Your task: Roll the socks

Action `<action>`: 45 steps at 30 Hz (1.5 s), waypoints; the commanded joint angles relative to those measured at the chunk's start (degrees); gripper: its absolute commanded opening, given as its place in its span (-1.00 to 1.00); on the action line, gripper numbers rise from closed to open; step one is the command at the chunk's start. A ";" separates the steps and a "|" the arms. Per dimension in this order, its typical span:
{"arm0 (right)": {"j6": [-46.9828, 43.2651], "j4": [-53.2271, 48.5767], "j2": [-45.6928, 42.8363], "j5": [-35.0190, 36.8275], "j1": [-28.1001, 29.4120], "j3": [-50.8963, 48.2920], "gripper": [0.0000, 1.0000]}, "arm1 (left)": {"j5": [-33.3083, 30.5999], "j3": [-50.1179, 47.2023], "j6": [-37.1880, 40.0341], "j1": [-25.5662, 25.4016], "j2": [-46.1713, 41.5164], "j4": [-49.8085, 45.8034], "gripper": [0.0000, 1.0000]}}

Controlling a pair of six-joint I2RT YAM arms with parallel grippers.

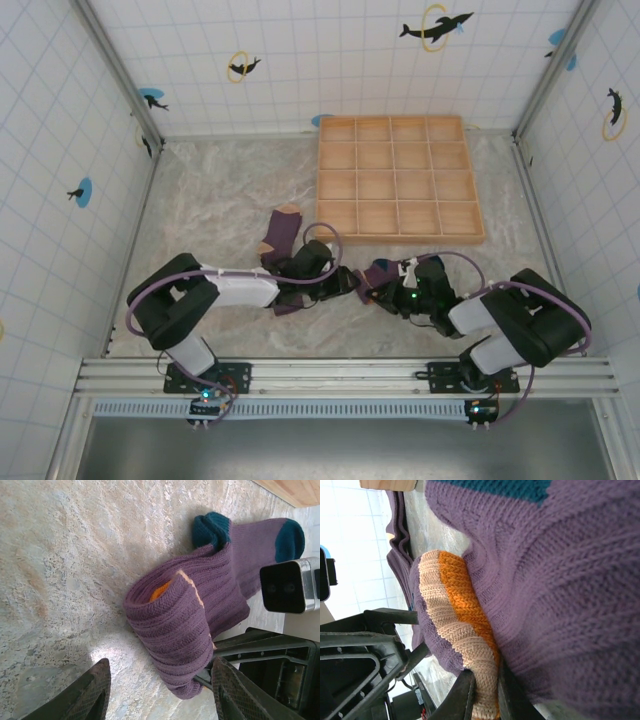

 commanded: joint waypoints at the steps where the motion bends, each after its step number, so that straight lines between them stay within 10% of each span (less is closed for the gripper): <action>1: 1.81 -10.82 1.12 3.43 -0.52 -0.90 -1.00 | 0.42 0.61 -0.97 -0.25 1.69 2.77 0.11; 15: 2.53 -9.59 1.27 2.97 -0.58 -1.24 -1.00 | -0.92 2.56 -2.05 -0.33 6.96 4.94 -0.10; 20: 3.01 -7.39 0.94 2.87 -0.58 -1.96 -0.98 | -2.24 2.87 -2.64 -0.33 7.17 2.88 -0.52; 26: 0.95 -4.11 -0.66 1.40 -0.32 -2.64 -0.55 | -6.01 5.90 -0.58 -0.33 6.30 -5.74 -1.00; 37: -15.64 -21.76 -14.22 5.16 5.47 6.28 0.11 | -4.88 11.08 1.01 -0.31 2.55 -19.67 -1.00; 45: -31.86 -35.15 -21.12 22.85 14.75 11.54 0.21 | -3.72 14.25 2.47 -0.32 1.50 -28.04 -1.00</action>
